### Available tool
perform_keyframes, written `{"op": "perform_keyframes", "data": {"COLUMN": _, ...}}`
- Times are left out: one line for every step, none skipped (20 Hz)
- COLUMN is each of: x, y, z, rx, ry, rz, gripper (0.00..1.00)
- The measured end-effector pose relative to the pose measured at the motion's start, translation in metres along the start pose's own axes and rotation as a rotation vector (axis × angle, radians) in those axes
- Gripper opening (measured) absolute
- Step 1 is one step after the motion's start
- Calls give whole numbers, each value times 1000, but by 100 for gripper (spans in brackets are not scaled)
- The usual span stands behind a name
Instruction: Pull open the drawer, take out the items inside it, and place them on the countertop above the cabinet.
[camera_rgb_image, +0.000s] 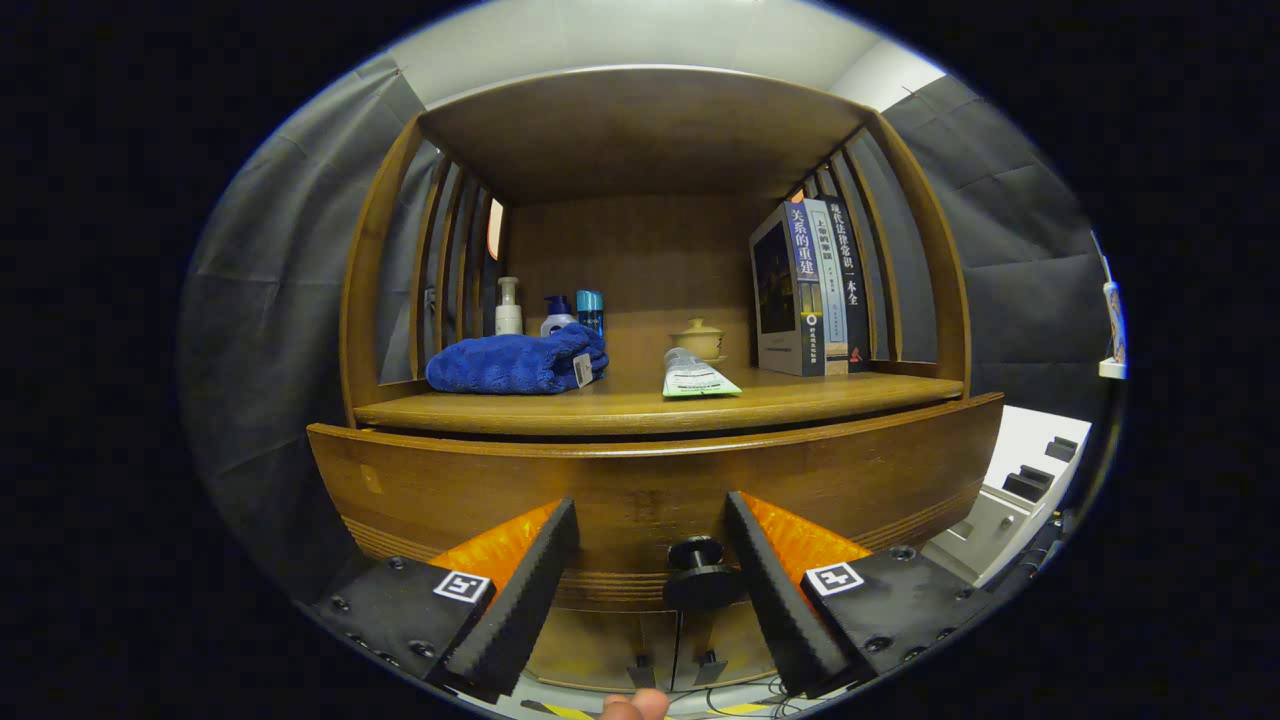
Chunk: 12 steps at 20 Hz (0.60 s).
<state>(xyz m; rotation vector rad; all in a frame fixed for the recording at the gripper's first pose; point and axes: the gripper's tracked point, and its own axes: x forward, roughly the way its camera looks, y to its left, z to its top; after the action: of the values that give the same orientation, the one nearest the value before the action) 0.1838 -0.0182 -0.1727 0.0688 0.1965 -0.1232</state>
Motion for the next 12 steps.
{"op": "perform_keyframes", "data": {"x": 7, "y": -1, "z": -1, "rx": -13, "ry": 6, "rz": -1, "gripper": 99}}
{"op": "perform_keyframes", "data": {"x": 14, "y": -1, "z": 0, "rx": -28, "ry": 5, "rz": -4, "gripper": 99}}
{"op": "perform_keyframes", "data": {"x": 20, "y": -2, "z": 0, "rx": -38, "ry": 15, "rz": -4, "gripper": 98}}
{"op": "perform_keyframes", "data": {"x": 26, "y": -3, "z": 0, "rx": -45, "ry": 21, "rz": -5, "gripper": 98}}
{"op": "perform_keyframes", "data": {"x": 25, "y": -4, "z": 0, "rx": -52, "ry": 25, "rz": -11, "gripper": 98}}
{"op": "perform_keyframes", "data": {"x": 24, "y": -3, "z": 0, "rx": -59, "ry": 21, "rz": -12, "gripper": 98}}
{"op": "perform_keyframes", "data": {"x": 25, "y": -3, "z": 0, "rx": -51, "ry": 13, "rz": -11, "gripper": 98}}
{"op": "perform_keyframes", "data": {"x": 26, "y": -3, "z": 0, "rx": -42, "ry": 7, "rz": -9, "gripper": 98}}
{"op": "perform_keyframes", "data": {"x": 27, "y": -3, "z": -2, "rx": -42, "ry": 16, "rz": -7, "gripper": 98}}
{"op": "perform_keyframes", "data": {"x": 26, "y": -5, "z": -1, "rx": -47, "ry": 39, "rz": -5, "gripper": 98}}
{"op": "perform_keyframes", "data": {"x": 23, "y": -7, "z": 1, "rx": -59, "ry": 53, "rz": -4, "gripper": 98}}
{"op": "perform_keyframes", "data": {"x": 18, "y": -9, "z": 11, "rx": -74, "ry": 40, "rz": -5, "gripper": 98}}
